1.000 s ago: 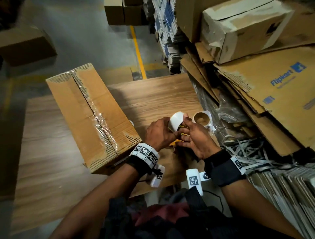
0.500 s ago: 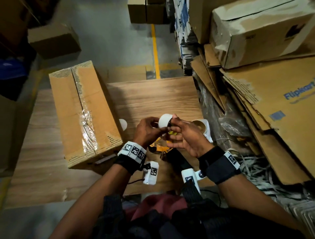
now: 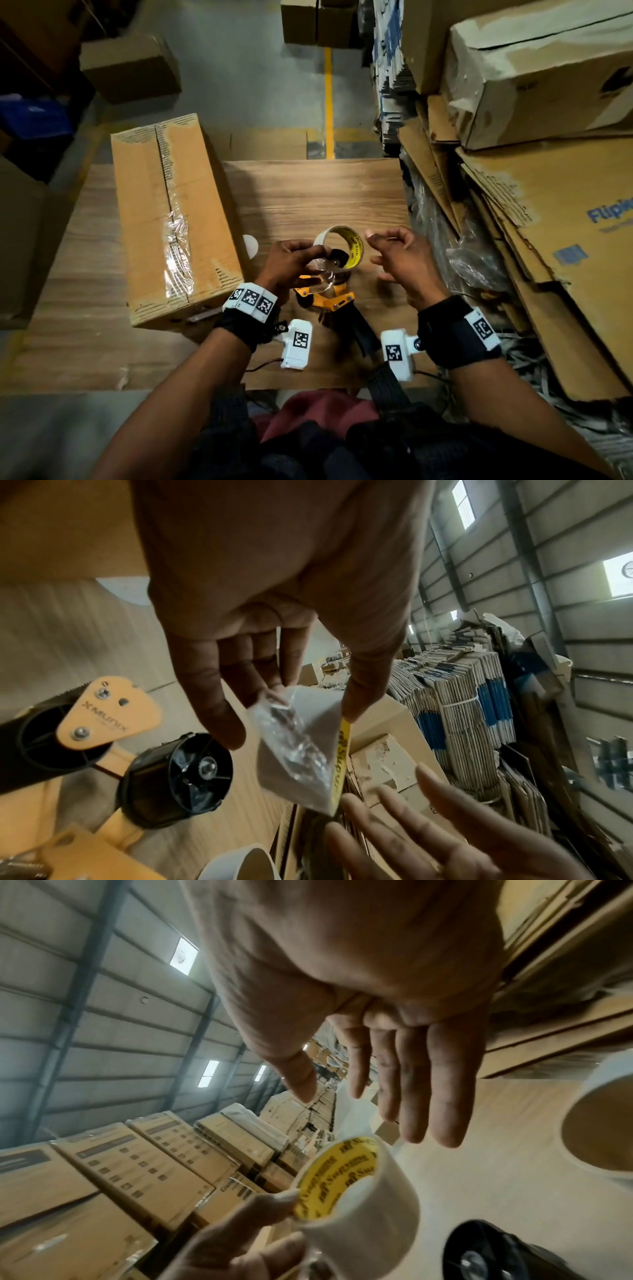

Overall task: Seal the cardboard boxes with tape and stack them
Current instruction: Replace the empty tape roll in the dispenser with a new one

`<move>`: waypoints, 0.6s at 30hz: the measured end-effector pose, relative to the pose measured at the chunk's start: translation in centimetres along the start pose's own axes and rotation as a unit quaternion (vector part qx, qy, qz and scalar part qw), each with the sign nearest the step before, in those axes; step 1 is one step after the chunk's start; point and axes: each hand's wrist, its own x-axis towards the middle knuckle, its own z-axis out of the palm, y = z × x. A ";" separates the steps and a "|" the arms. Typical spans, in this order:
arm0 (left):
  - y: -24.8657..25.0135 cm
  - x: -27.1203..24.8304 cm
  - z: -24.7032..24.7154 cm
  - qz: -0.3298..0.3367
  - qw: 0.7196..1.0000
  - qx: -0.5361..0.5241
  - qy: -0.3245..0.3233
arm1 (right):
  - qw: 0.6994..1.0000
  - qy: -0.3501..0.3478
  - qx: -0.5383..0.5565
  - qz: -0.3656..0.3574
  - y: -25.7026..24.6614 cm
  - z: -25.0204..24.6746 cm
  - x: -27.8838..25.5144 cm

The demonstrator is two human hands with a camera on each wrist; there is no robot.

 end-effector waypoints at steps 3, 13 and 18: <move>-0.2 -0.2 -0.4 -0.016 0.999 -0.014 -0.039 | 0.994 -0.096 0.013 0.041 0.9 0.6 1.6; -0.3 0.4 -2.0 -0.114 0.992 -0.034 -0.037 | 0.975 -0.163 0.107 0.102 2.3 0.7 4.8; -0.9 0.6 -2.2 -0.145 0.988 -0.047 0.002 | 0.980 -0.169 0.071 0.083 1.9 0.8 5.5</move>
